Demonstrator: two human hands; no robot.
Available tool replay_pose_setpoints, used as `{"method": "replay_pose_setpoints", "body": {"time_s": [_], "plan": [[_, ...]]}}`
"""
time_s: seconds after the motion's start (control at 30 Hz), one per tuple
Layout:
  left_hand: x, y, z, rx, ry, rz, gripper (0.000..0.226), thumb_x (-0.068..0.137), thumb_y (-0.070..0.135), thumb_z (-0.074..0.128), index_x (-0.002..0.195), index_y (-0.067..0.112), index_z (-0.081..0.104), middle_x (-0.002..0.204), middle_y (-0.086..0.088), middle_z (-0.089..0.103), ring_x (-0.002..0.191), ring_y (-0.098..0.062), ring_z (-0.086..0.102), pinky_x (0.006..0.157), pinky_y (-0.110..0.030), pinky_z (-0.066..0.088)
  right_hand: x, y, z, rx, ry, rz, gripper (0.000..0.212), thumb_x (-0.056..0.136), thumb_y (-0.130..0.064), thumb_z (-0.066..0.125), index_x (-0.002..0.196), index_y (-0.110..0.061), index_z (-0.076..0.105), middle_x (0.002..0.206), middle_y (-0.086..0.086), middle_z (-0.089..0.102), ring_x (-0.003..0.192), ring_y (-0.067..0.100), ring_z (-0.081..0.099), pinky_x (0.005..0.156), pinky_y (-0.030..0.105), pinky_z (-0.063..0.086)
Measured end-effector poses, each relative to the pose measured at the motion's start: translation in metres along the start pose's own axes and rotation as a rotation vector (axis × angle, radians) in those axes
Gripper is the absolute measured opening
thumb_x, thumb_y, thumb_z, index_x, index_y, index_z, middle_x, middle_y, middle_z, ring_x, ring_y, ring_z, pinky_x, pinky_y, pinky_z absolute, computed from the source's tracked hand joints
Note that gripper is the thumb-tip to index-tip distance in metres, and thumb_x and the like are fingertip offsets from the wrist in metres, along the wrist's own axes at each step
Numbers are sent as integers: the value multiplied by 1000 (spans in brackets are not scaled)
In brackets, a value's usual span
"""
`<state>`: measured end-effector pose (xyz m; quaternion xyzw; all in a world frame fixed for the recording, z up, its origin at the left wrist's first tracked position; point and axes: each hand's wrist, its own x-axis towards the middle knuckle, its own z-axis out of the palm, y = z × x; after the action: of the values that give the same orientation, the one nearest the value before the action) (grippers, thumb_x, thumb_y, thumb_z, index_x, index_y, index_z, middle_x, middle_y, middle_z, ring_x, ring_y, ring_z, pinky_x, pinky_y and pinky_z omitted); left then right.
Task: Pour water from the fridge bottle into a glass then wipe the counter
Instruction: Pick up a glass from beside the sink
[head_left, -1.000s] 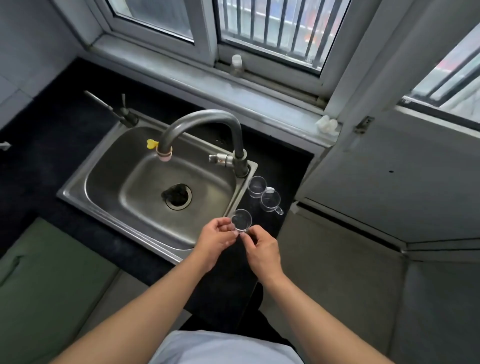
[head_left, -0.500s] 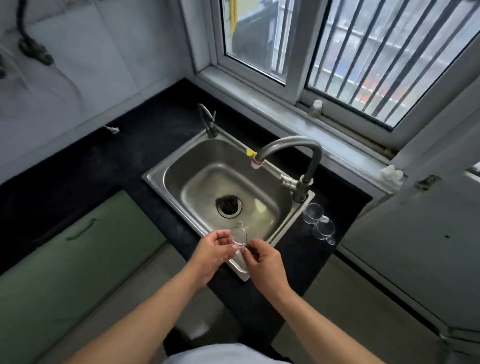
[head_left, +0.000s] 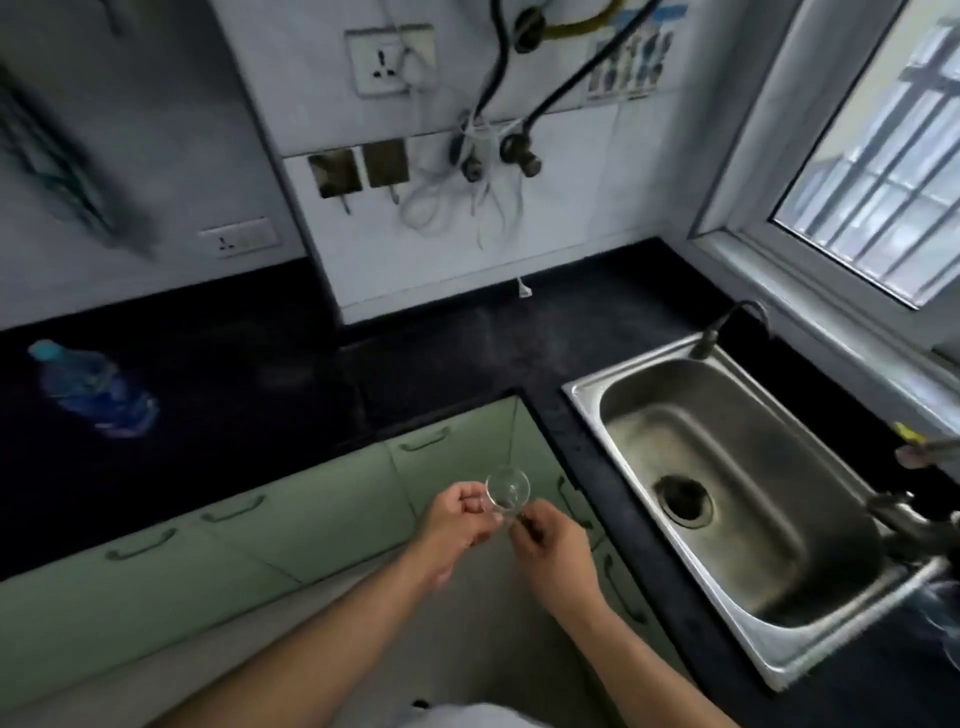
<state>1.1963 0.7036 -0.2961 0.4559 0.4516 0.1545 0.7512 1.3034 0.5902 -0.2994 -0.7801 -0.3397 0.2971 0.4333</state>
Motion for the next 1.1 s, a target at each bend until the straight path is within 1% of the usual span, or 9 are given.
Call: {"method": "replay_pose_setpoints", "body": {"time_s": [0.13,0.27,0.33,0.43,0.53,0.6,0.8,0.97,1.1], "plan": [[0,17,-81,-31,100,24,38,81,-8,74,112,9,58,91,-9,68,91,-25,64,81,-36,55,26,-46,63,-15,-131,-51,30,90,-14,67,67,-12,47,58,-10,42,54,4,35,50,21,29],[2,33,-143,-74,239,52,38,80,-4,77,109,11,58,95,-12,63,85,-20,63,69,-27,54,60,-81,119,-96,-272,-127,44,89,-16,66,59,-26,36,52,-11,38,52,5,33,51,23,28],[4,38,-174,-127,310,52,43,78,2,81,113,13,57,97,-11,66,89,-21,65,76,-30,56,79,-97,147,-152,-356,-184,44,90,-17,66,59,-27,36,51,-11,42,51,7,36,48,21,29],[5,48,-211,-172,429,55,54,72,10,86,118,13,57,100,-12,69,93,-21,68,85,-35,59,108,-120,186,-197,-482,-244,41,90,-19,66,60,-28,39,54,-18,48,51,6,40,48,19,32],[6,64,-244,-190,554,70,49,78,2,82,117,16,57,92,-5,72,87,-15,67,88,-36,58,132,-145,226,-221,-606,-321,31,89,-18,67,64,-25,50,56,-20,52,52,5,44,49,18,32],[7,71,-265,-202,606,101,48,78,-1,81,116,16,59,83,2,73,83,-12,66,84,-34,57,144,-161,249,-239,-678,-381,30,89,-19,67,65,-25,52,56,-19,52,51,6,44,48,18,32],[-1,78,-334,-242,773,158,45,78,-7,77,115,12,59,88,-9,71,77,-11,66,67,-23,55,169,-208,328,-316,-872,-478,21,89,-26,70,71,-20,61,54,-8,51,48,5,41,47,20,32],[2,74,-402,-258,806,156,46,77,-1,81,115,10,58,84,-7,71,75,-11,65,67,-26,54,172,-236,396,-433,-909,-468,20,90,-29,68,72,-21,61,59,-7,56,49,4,46,47,17,37],[15,72,-464,-183,756,123,41,78,-2,79,112,12,59,81,-6,70,72,-11,63,61,-23,51,171,-247,449,-480,-859,-411,17,91,-27,65,79,-15,64,67,-3,60,56,7,49,54,24,42]]}}
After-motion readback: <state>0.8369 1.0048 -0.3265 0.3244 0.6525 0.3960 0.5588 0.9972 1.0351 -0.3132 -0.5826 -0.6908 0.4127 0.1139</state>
